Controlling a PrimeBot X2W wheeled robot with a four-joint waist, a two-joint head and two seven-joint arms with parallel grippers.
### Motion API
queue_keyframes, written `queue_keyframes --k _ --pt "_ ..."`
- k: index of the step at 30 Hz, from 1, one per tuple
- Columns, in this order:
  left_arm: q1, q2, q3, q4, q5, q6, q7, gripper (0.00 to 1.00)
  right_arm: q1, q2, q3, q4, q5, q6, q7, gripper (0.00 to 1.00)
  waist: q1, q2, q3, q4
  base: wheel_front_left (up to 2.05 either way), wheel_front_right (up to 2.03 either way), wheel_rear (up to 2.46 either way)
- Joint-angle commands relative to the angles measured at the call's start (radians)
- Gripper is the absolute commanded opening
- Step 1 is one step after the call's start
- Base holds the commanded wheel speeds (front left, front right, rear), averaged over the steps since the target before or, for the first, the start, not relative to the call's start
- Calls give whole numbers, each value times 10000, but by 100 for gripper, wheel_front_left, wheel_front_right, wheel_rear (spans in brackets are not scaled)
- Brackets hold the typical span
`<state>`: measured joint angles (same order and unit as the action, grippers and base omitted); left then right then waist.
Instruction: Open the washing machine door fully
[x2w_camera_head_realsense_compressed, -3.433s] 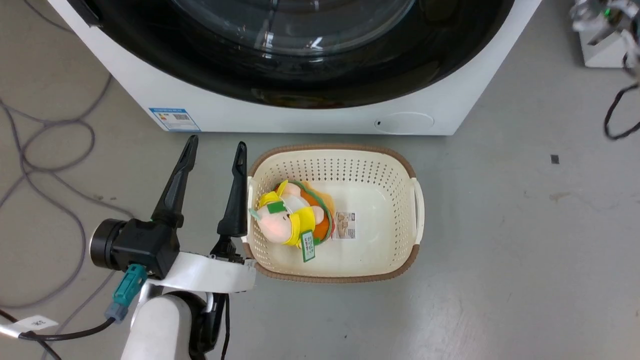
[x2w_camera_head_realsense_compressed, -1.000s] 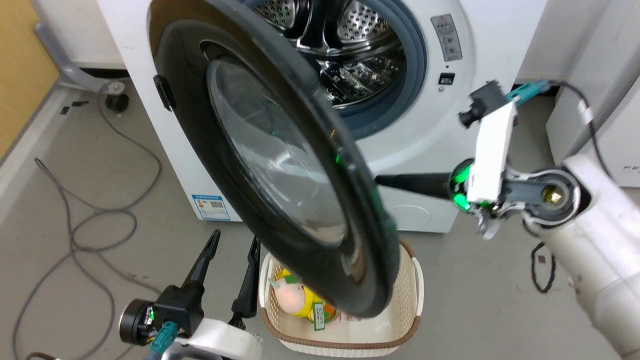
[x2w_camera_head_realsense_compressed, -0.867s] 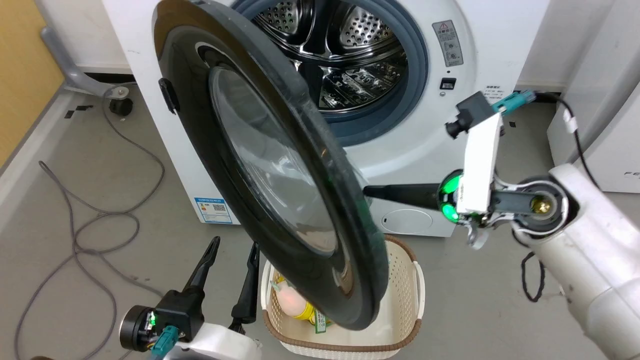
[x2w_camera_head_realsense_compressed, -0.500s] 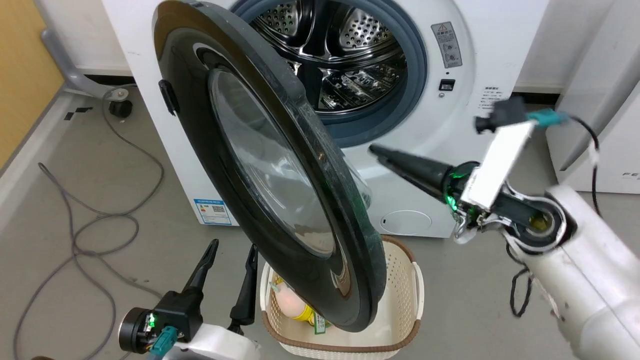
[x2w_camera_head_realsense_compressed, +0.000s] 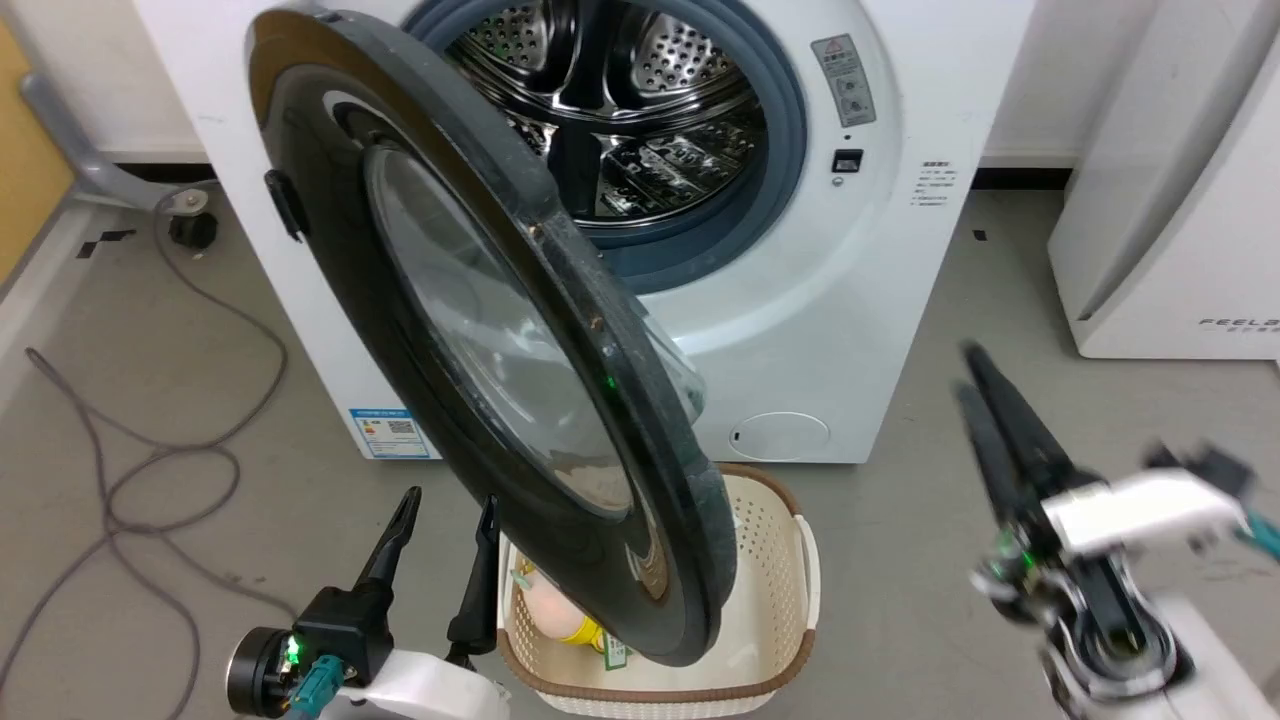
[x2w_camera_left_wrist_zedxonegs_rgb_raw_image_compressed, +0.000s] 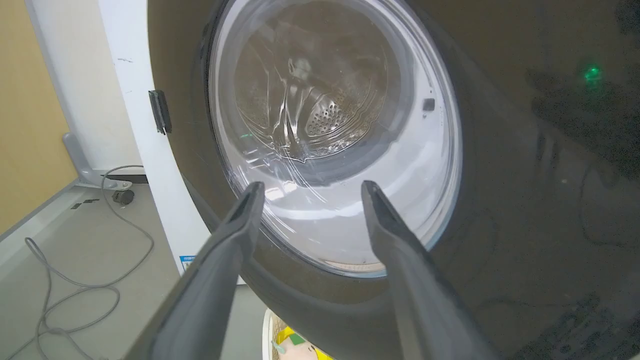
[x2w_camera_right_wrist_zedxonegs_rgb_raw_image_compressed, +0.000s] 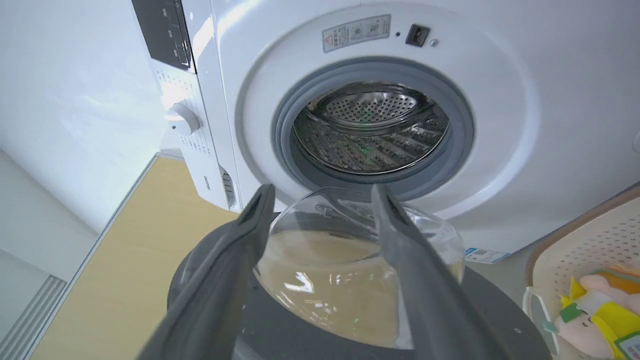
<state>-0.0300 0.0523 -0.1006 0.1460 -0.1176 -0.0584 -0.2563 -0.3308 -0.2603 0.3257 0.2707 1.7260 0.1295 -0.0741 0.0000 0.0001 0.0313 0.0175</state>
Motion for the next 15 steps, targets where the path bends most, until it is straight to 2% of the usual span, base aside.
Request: queue_keyframes --k 1,4,8,12,15 --pt "74 11 37 34 -52 63 -55 100 308 -44 -90 -114 -99 12 -226 100 0 -1 -5 -65 0 0 0" --pt "71 6 61 46 -84 105 -55 100 1110 -177 -291 -426 -504 12 -1076 100 0 -1 -22 -221 0 0 0" --pt "93 -1 92 70 -118 155 -55 100 1993 -231 -838 -863 -1065 12 -1698 100 0 -1 -69 -432 0 0 0" --pt "125 -6 105 70 -151 197 -55 100 2678 -168 -1666 -752 -2775 12 -1863 100 0 -1 -112 -580 0 0 0" --pt "156 -8 128 81 -168 210 -55 100 3027 267 -2720 -773 -4823 12 -1871 100 0 -1 -146 -659 0 0 0"
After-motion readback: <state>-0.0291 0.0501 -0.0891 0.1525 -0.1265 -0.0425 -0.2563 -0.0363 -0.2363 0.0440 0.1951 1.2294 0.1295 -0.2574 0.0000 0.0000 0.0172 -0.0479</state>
